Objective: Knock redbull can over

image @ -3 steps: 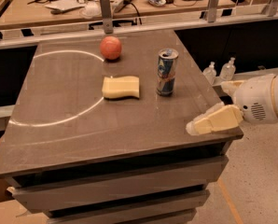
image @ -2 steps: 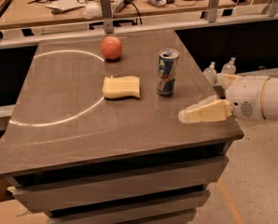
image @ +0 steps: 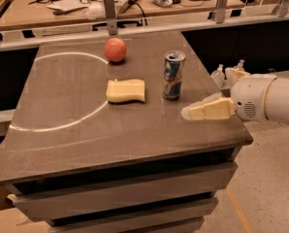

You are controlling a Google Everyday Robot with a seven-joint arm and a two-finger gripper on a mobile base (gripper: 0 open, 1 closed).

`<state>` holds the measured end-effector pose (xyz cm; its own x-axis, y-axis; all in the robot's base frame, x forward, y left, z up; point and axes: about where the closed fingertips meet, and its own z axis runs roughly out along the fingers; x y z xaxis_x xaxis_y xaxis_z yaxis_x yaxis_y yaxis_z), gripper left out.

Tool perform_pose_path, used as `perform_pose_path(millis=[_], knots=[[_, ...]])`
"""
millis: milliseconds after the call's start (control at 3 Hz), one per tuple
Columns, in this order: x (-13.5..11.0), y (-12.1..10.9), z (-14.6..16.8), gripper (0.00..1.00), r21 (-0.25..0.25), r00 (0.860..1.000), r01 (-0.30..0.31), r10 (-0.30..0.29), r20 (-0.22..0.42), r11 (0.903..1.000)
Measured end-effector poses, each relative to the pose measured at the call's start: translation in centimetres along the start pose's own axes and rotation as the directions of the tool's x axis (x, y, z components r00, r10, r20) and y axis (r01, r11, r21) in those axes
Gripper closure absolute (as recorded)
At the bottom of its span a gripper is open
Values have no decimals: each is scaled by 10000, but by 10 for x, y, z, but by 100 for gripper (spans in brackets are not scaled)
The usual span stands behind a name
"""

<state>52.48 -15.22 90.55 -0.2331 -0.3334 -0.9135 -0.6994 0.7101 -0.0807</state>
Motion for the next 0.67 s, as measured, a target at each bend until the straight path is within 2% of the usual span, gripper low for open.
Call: perform_pose_path(millis=[667], knots=[[-24,-2,28,0,218,9937,-13,-11,1120,9998]])
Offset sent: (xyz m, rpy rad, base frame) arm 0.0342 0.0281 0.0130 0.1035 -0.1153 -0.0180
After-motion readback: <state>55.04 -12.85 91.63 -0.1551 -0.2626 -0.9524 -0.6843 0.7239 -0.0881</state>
